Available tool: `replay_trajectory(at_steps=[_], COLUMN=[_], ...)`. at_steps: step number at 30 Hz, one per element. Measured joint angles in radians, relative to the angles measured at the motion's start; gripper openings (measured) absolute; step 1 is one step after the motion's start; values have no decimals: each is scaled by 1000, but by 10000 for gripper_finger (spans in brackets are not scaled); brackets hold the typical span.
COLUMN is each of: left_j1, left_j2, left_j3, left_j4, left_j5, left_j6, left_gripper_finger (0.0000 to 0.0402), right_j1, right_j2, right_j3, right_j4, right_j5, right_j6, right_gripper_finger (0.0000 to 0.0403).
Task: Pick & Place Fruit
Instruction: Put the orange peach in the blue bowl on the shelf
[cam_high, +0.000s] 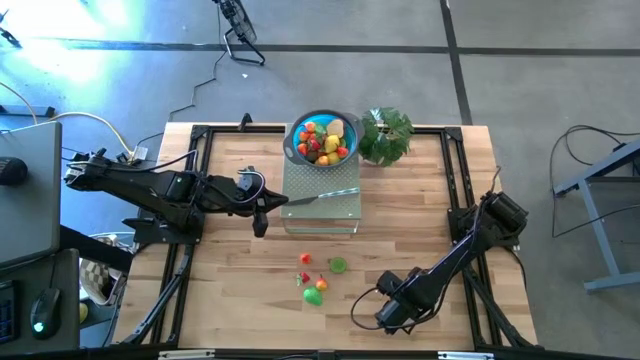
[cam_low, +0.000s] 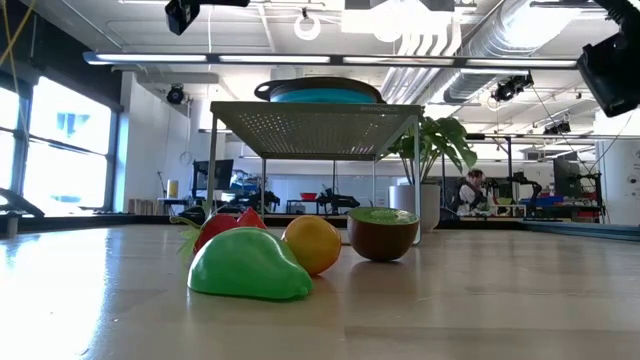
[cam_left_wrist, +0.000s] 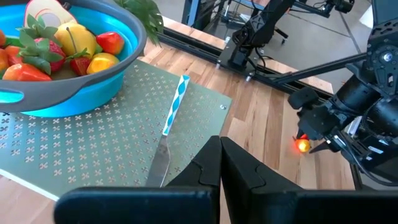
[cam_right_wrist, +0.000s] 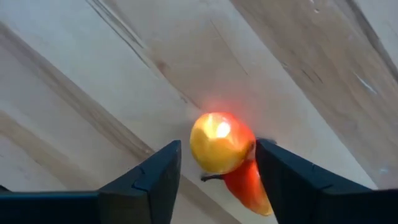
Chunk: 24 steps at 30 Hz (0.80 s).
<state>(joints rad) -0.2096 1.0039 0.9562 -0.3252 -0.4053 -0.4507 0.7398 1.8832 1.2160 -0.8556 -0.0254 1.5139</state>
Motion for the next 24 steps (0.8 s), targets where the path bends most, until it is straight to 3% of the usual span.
replay_trajectory(at_steps=[11, 24], left_j1=[0, 0], left_j2=[0, 0], left_j3=[0, 0], left_j4=[0, -1], left_j5=[0, 0], left_j6=[0, 0], left_gripper_finger=[0, 0], right_j1=[0, 0], right_j2=[-2, -11], right_j3=[0, 18], right_j4=[2, 4], right_j5=[32, 46], right_j6=[0, -61], right_gripper_finger=[136, 111])
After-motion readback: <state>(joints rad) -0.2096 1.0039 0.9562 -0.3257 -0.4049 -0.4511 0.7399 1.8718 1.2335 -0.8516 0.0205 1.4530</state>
